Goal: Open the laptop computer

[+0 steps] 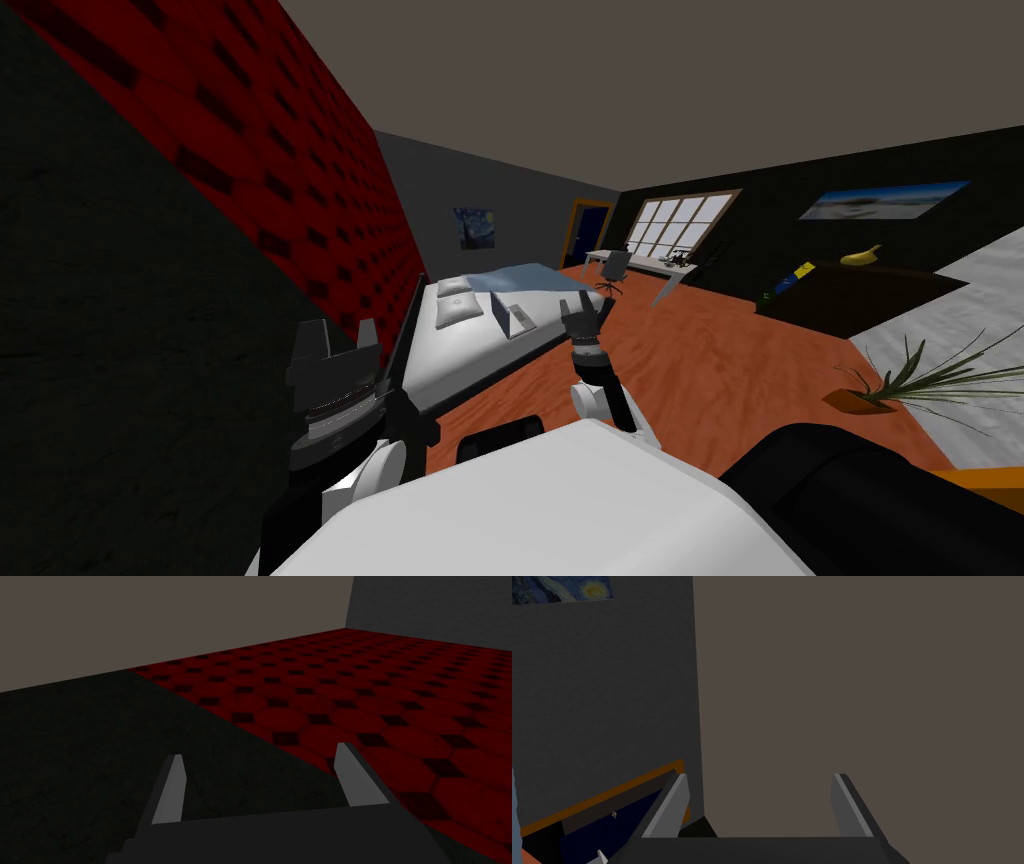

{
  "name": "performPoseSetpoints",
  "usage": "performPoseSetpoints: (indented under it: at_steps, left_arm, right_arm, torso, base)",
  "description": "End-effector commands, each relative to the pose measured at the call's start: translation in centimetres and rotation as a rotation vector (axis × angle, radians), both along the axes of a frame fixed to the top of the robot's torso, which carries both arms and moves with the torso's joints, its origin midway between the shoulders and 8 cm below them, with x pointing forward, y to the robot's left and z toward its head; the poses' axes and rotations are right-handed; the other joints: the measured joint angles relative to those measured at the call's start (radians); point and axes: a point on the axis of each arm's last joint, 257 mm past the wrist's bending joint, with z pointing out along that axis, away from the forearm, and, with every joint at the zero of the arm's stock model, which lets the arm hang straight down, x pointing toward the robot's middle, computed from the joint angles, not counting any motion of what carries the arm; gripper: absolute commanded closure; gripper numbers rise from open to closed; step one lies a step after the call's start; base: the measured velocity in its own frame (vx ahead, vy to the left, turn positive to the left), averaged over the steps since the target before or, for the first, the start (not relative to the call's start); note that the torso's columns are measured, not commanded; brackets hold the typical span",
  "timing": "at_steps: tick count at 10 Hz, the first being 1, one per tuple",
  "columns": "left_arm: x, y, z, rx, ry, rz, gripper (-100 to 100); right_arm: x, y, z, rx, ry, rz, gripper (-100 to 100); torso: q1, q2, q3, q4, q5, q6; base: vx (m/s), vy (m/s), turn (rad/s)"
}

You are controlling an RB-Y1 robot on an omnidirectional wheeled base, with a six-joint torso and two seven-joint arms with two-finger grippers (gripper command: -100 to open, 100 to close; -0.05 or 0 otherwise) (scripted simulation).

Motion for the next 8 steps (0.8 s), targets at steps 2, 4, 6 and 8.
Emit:
performPoseSetpoints:
  at_steps: [2, 4, 6, 8]
  left_arm:
    - [0.0, 0.0, 0.0, 0.000, 0.000, 0.000, 0]
    - [0.0, 0.0, 0.0, 0.000, 0.000, 0.000, 0]
    - [0.0, 0.0, 0.0, 0.000, 0.000, 0.000, 0]
    - [0.0, 0.0, 0.0, 0.000, 0.001, 0.000, 0]
  right_arm:
    - [0.0, 0.0, 0.0, 0.000, 0.000, 0.000, 0]
    - [0.0, 0.0, 0.0, 0.000, 0.000, 0.000, 0]
    - [0.7, 0.0, -0.5, 0.033, 0.024, 0.060, -100]
    - [1.3, -0.3, -1.0, 0.090, 0.045, 0.110, -100]
  torso:
    - [0.000, 0.148, -0.295, 0.148, 0.000, 0.000]
    - [0.000, 0.296, -0.590, 0.295, 0.000, 0.000]
    - [0.000, 0.403, -0.807, 0.402, 0.000, 0.000]
    - [0.000, 0.414, -0.831, 0.415, 0.000, 0.000]
  base:
    - [0.000, 0.000, 0.000]
    - [0.000, 0.000, 0.000]
    - [0.009, 0.000, 0.039]
    - [0.010, 0.001, 0.038]
